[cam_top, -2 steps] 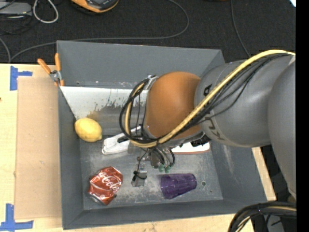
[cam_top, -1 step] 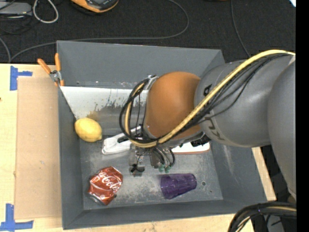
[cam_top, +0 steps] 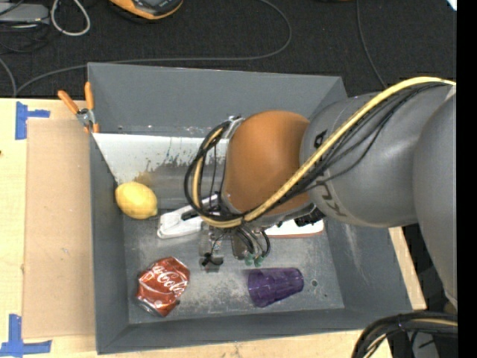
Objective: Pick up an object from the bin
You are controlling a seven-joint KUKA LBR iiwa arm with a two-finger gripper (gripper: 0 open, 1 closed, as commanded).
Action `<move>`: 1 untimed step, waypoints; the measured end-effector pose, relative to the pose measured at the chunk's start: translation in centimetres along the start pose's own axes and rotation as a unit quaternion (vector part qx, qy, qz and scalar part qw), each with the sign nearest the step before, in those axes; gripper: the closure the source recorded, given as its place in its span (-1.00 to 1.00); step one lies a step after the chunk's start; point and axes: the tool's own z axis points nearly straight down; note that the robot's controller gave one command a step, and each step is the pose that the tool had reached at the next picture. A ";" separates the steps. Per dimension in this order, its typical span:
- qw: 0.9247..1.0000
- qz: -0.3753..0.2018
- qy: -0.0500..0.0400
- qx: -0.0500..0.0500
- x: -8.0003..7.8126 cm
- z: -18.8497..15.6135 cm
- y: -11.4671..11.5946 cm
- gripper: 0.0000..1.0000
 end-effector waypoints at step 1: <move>1.000 -0.018 0.004 0.001 -0.9 7.2 2.4 1.00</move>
Offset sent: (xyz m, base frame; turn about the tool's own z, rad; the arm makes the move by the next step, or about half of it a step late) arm -0.0003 0.0418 -0.0575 -0.1302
